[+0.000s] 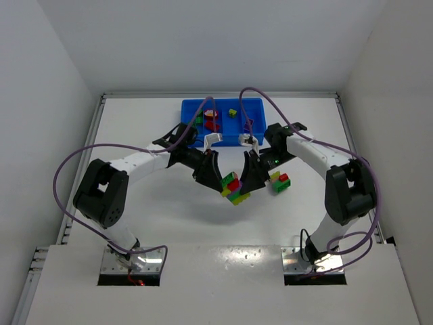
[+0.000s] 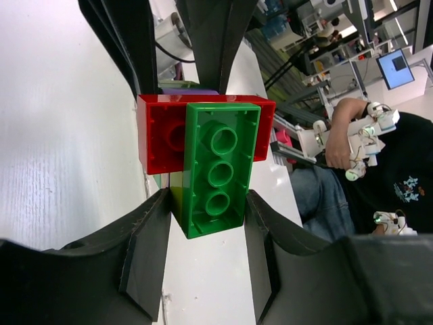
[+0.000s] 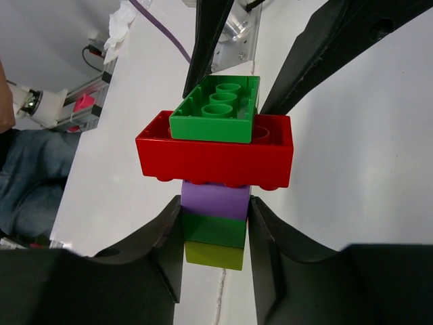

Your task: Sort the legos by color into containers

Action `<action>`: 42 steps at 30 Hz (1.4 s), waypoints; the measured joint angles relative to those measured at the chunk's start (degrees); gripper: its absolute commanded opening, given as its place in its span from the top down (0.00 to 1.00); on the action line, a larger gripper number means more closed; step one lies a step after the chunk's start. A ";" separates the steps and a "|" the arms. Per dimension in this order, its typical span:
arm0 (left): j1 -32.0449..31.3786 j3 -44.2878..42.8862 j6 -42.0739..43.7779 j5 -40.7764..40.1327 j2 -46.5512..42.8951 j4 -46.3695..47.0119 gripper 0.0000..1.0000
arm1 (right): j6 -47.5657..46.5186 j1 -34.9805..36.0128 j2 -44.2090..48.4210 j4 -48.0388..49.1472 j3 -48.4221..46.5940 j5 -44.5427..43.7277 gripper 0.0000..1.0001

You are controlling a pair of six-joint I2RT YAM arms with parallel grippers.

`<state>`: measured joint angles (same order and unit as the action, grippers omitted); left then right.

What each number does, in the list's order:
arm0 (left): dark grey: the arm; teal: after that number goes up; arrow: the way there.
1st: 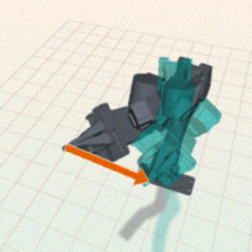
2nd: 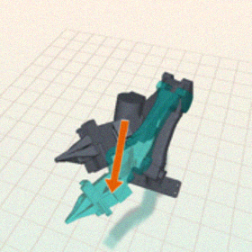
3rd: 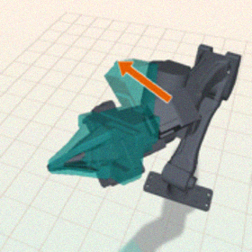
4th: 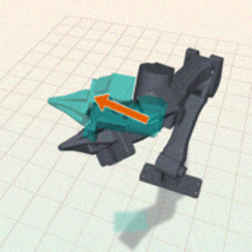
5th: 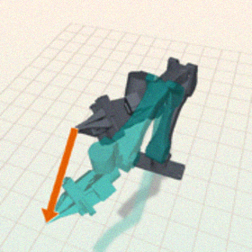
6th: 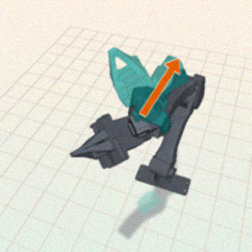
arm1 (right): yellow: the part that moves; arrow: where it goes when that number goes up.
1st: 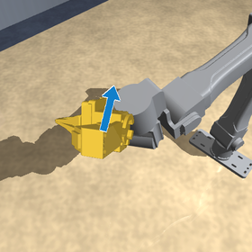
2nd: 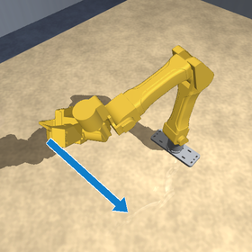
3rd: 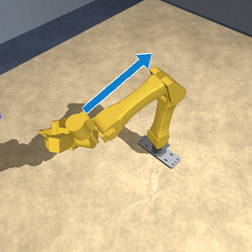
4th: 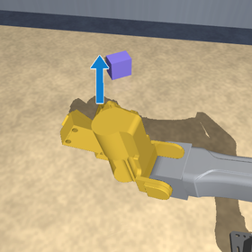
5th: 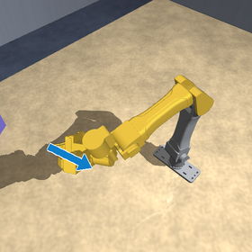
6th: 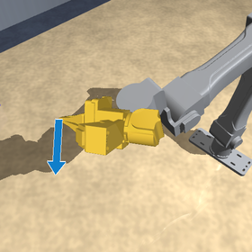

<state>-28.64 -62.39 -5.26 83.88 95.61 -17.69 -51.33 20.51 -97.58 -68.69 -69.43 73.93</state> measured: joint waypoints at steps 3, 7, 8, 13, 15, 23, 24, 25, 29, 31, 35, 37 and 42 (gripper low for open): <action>0.00 0.00 0.04 -0.04 0.00 -0.26 0.89 | 0.13 0.00 0.00 0.17 0.00 -0.02 0.88; 0.00 0.00 0.11 -0.09 0.00 -0.28 0.71 | 0.17 -0.02 0.00 0.55 0.00 -0.07 0.96; 0.02 0.00 0.15 -0.13 0.00 -0.31 0.66 | 0.24 -0.02 0.00 0.74 0.09 -0.11 0.96; 0.35 1.29 0.31 -0.74 -0.61 -0.07 0.29 | 0.46 0.00 1.46 2.75 1.77 -0.68 0.97; 0.63 2.21 0.52 -1.22 -1.81 -0.13 0.23 | 0.61 0.00 2.97 2.93 2.89 -1.36 0.98; 0.81 3.56 1.14 -2.58 -7.78 0.07 0.23 | 1.38 0.07 5.18 4.04 4.39 -2.80 0.98; 0.81 3.56 1.31 -3.17 -8.15 0.13 0.23 | 1.42 0.17 5.18 4.11 4.48 -2.95 0.98; 0.81 3.58 1.60 -4.22 -8.57 0.15 0.23 | 1.44 0.35 5.18 4.11 4.52 -3.06 0.98; -0.24 3.69 2.29 -8.44 -9.62 0.20 0.26 | 1.46 1.44 5.18 4.11 4.52 -3.26 0.98; -1.01 3.72 2.69 -10.67 -9.77 0.17 0.29 | 1.46 1.84 5.18 4.11 4.52 -3.26 0.98; -1.99 3.74 3.30 -13.73 -9.86 0.13 0.38 | 1.68 2.51 5.16 4.11 4.52 -3.48 0.98; -2.40 3.74 3.52 -13.94 -9.86 0.15 0.40 | 1.81 2.49 4.96 4.13 4.52 -3.93 0.98; -3.54 3.74 3.69 -14.34 -9.86 0.15 0.50 | 2.08 2.51 4.74 4.20 4.52 -4.76 0.98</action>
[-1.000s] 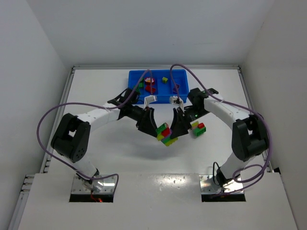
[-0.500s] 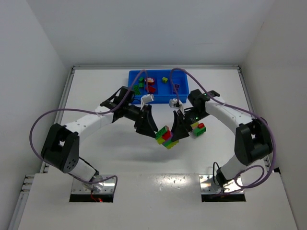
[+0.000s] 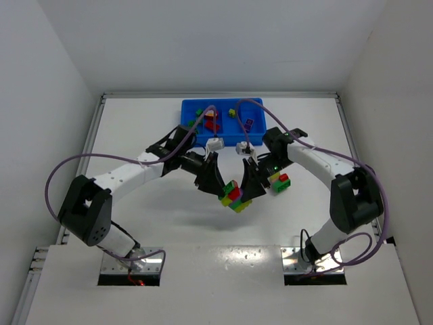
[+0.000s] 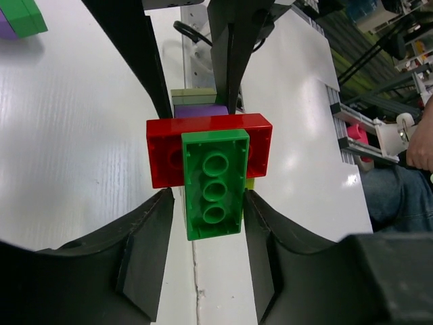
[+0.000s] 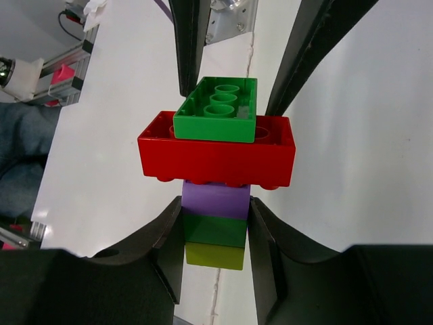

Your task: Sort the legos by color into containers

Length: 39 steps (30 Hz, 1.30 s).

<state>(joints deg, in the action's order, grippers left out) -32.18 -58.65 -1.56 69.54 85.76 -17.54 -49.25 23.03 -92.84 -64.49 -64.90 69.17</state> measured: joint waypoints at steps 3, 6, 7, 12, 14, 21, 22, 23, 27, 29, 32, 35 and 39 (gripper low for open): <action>-0.48 0.00 0.07 -0.13 0.00 0.04 0.50 | 0.13 0.00 -0.11 0.17 0.00 -0.09 0.98; -1.25 0.00 0.07 -0.15 0.00 -0.02 0.53 | 0.37 0.00 -0.15 0.37 0.00 -0.09 0.98; -1.51 0.00 0.15 -0.39 0.00 -0.02 0.60 | 0.50 0.00 -0.20 0.28 0.00 -0.09 0.98; -1.90 0.00 0.48 -0.85 0.00 -0.44 0.95 | 1.44 0.00 -0.50 -0.15 0.00 -0.28 0.98; -1.92 0.00 0.48 -1.18 0.00 -0.46 1.00 | 1.60 0.00 -0.50 -0.04 0.02 -0.46 0.98; -0.68 0.04 0.83 -2.14 -0.55 -0.94 1.00 | 4.02 -0.07 2.03 5.38 3.48 0.04 0.99; -0.17 0.04 0.87 -1.90 -0.81 -0.92 1.00 | 4.79 -0.07 2.95 7.17 4.13 0.00 0.99; 0.76 0.04 0.87 -1.86 -1.22 -0.85 1.00 | 5.64 -0.07 4.17 8.63 5.01 -0.79 0.99; 5.16 -0.04 0.87 -1.88 -2.34 -0.44 1.00 | 7.98 -0.07 7.32 10.67 8.59 -2.75 0.99; 6.64 -0.26 0.87 -1.95 -2.38 -0.37 1.00 | 8.57 -0.20 7.58 11.56 9.44 -3.50 0.99; 7.82 -0.87 0.92 -2.01 -2.38 -0.39 1.00 | 9.31 -0.48 7.61 12.55 10.36 -4.70 0.99; 8.44 -1.62 0.98 -1.77 -2.40 -0.39 1.00 | 9.88 -1.27 7.63 13.16 10.97 -5.14 0.99; 8.66 -1.64 1.11 -1.22 -2.40 -0.44 1.00 | 10.23 -3.56 7.63 13.31 11.02 -4.28 0.99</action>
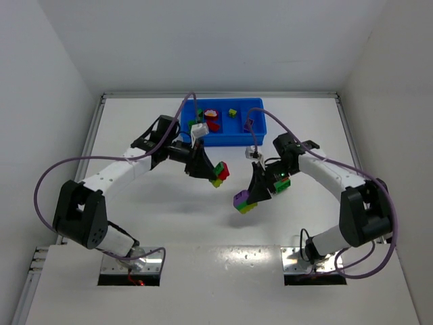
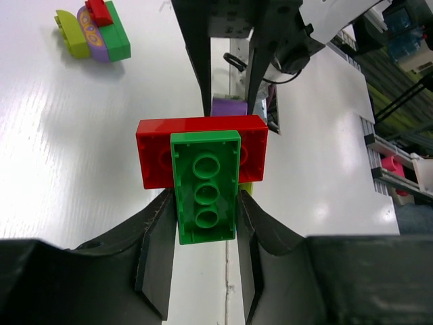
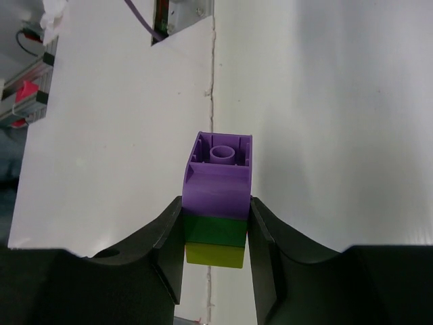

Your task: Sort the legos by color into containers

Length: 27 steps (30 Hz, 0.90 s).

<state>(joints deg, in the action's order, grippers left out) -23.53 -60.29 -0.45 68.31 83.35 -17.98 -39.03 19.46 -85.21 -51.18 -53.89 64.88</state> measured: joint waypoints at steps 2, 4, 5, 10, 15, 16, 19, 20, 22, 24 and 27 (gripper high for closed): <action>-0.02 0.50 0.24 0.00 -0.04 0.15 1.00 | 0.09 -1.57 -0.09 -0.37 -0.04 1.42 0.99; -0.13 1.95 0.81 -1.25 -0.39 -0.11 1.00 | 0.13 -2.78 -0.83 -1.60 -0.74 2.91 0.99; -0.59 3.21 1.66 -2.99 -0.76 -0.66 1.00 | 0.17 -3.54 -1.73 -2.34 -1.60 3.82 0.99; -5.22 7.74 5.57 -17.09 -3.06 -2.80 1.00 | 0.55 -7.21 -7.50 -5.49 -5.88 9.05 0.99; -11.41 10.51 9.07 -34.27 -3.67 -3.54 1.00 | 0.31 -10.23 -11.06 -9.62 -7.78 12.92 0.99; -12.11 11.17 9.40 -37.33 -3.67 -3.48 1.00 | -0.02 -10.54 -11.34 -10.40 -7.96 13.22 0.99; -14.01 12.74 9.92 -45.22 -3.50 -3.34 1.00 | -1.42 -10.71 -11.41 -12.74 -8.24 13.42 0.99; -14.49 12.90 10.10 -47.36 -3.17 -3.34 1.00 | -2.03 -10.71 -11.41 -13.57 -8.46 13.35 0.99; -15.56 12.87 10.16 -51.71 -1.73 -2.82 1.00 | -3.10 -10.71 -11.41 -15.02 -8.63 13.35 0.99; -16.52 12.68 10.21 -55.12 0.33 -2.36 0.97 | -3.89 -10.71 -11.41 -16.09 -8.74 13.20 0.99; -18.27 11.78 9.99 -59.58 4.17 -2.43 0.80 | -5.22 -10.71 -11.39 -17.46 -8.79 13.03 0.99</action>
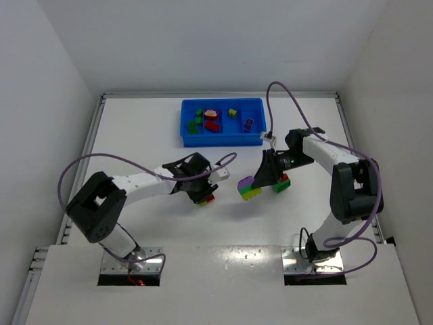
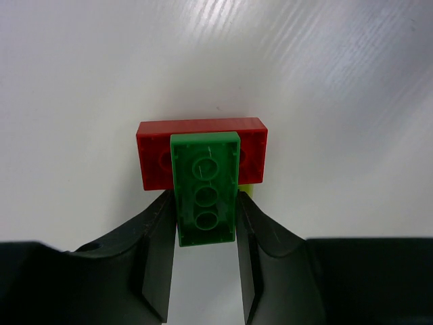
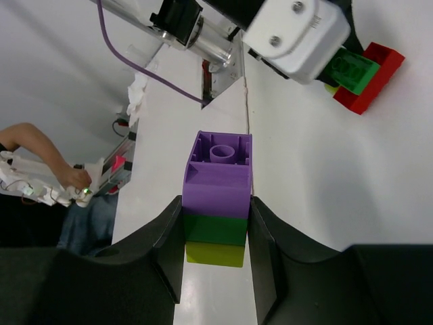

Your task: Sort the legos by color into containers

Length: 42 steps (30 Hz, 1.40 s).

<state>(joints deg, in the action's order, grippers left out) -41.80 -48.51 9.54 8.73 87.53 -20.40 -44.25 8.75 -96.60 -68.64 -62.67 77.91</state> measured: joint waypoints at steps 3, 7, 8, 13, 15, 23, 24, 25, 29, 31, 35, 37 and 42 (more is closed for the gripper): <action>-0.66 -2.47 -0.63 -2.08 3.50 -0.63 0.66 | -1.03 0.00 0.13 -0.85 0.00 -0.57 0.99; 0.22 -5.79 -1.20 -0.76 6.16 -0.96 0.51 | -2.32 0.00 1.03 -1.07 0.13 -1.51 0.99; 0.74 -6.05 -1.44 1.05 6.27 -1.05 0.45 | -2.54 0.00 1.44 -1.07 0.33 -1.70 0.99; 5.09 -6.10 -1.40 12.33 2.73 -2.71 0.27 | -3.34 0.00 2.95 -1.05 1.05 -3.04 0.99; 6.05 -6.40 -1.42 16.55 -0.20 -3.39 0.27 | -3.52 0.00 2.97 -1.01 1.09 -3.45 0.99; 5.99 -15.08 -3.13 34.01 -6.78 -3.93 0.28 | -5.40 2.45 2.97 -0.98 1.11 -4.37 0.99; 5.88 -16.22 -3.56 35.71 -6.75 -3.76 0.28 | -5.84 3.37 2.97 -1.16 1.11 -4.52 0.99; 5.73 -17.11 -3.93 37.20 -6.73 -3.63 0.28 | -6.23 4.15 2.97 -1.33 1.11 -4.74 0.99; 4.20 -19.43 -5.07 41.88 -5.90 -3.61 0.28 | -7.45 7.54 2.97 -2.08 0.96 -5.90 0.99; 3.41 -20.02 -5.55 43.41 -4.76 -3.54 0.28 | -7.82 8.85 2.97 -2.23 0.70 -6.43 0.99; 2.97 -20.04 -5.81 46.31 -2.69 -4.00 0.28 | -8.20 9.55 2.97 -2.14 0.46 -7.30 0.99; 2.86 -20.02 -5.88 47.45 -1.86 -4.20 0.27 | -8.31 9.66 2.97 -2.10 0.44 -7.43 0.99; 2.08 -20.04 -6.08 49.96 -0.98 -4.44 0.24 | -8.31 9.77 2.97 -2.10 -0.02 -7.50 0.99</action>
<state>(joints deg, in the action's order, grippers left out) -39.72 -68.55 3.46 58.70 86.54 -24.84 -52.56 18.52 -93.62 -70.74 -62.70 70.41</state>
